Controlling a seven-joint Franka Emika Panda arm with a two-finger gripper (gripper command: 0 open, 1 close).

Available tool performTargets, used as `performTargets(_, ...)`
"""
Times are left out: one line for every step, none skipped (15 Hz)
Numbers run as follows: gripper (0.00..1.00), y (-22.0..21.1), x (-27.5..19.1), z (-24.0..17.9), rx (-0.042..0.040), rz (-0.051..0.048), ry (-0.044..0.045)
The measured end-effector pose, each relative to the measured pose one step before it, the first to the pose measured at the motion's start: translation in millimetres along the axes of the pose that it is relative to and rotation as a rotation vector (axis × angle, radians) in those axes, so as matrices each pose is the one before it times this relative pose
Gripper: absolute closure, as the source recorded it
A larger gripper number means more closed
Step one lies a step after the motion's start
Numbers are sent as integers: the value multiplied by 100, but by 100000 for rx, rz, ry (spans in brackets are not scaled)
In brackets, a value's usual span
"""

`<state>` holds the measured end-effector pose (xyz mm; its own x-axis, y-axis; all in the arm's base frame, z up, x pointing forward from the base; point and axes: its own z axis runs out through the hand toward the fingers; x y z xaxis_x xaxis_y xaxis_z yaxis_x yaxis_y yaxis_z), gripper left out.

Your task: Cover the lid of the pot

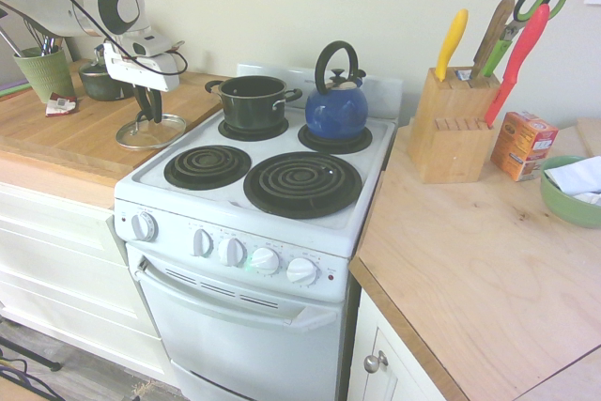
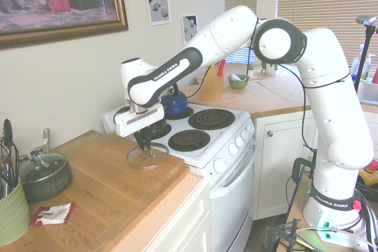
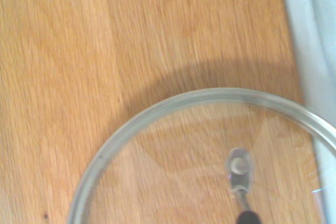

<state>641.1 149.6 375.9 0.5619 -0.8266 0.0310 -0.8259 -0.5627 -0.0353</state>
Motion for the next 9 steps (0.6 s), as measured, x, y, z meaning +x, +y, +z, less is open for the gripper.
performTargets(100, -17, 35, -35, 61, 247, 25)
performTargets(100, -6, 99, -92, 124, 323, -53)
performTargets(100, -2, 156, -126, 263, 421, -130)
performTargets(100, -52, 240, -291, 564, 420, 206)
performTargets(100, -81, 261, -642, 909, 471, 346)
performTargets(100, -48, 365, -1230, 967, 582, 420)
performTargets(100, 28, 435, -1613, 1388, 765, 626)
performTargets(100, 108, 507, -1825, 1271, 986, 440)
performTargets(100, 268, 798, -1834, 1492, 1599, 387)
